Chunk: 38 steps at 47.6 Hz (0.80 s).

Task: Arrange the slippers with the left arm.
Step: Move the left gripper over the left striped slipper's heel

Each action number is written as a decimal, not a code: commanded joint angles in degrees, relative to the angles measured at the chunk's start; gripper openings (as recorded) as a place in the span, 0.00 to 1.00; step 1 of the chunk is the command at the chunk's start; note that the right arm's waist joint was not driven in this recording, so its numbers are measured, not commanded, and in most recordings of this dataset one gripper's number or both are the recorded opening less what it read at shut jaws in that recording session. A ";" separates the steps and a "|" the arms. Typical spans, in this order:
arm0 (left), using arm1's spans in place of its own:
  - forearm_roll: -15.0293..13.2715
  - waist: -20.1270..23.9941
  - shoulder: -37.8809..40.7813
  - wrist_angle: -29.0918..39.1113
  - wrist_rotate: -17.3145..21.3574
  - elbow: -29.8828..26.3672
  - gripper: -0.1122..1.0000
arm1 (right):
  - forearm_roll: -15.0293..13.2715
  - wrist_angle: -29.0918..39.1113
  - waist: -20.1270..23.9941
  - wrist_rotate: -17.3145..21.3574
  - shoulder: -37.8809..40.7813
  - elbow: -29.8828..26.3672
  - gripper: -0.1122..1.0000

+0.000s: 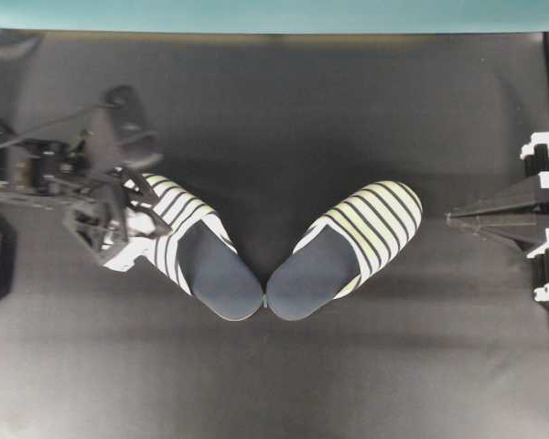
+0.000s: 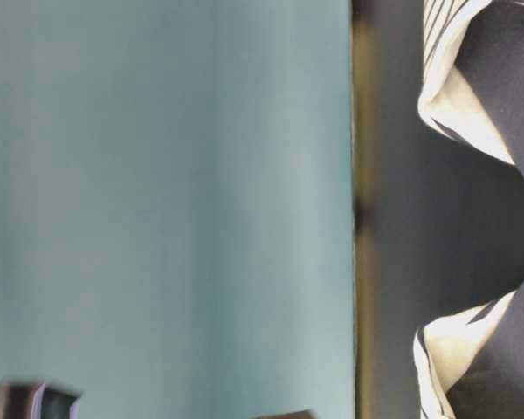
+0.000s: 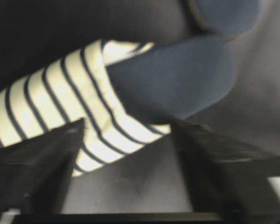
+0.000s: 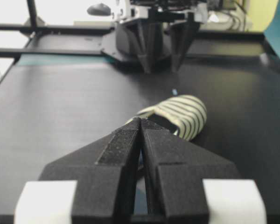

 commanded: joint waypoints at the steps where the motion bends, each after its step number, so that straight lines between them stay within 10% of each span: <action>1: 0.18 0.18 4.13 3.43 -0.79 -3.69 0.83 | 0.09 -0.26 0.00 0.35 0.35 -0.18 0.10; 38: 0.53 2.64 21.97 10.37 -1.93 -10.99 0.86 | 0.26 -0.18 0.00 0.35 -0.09 1.41 0.10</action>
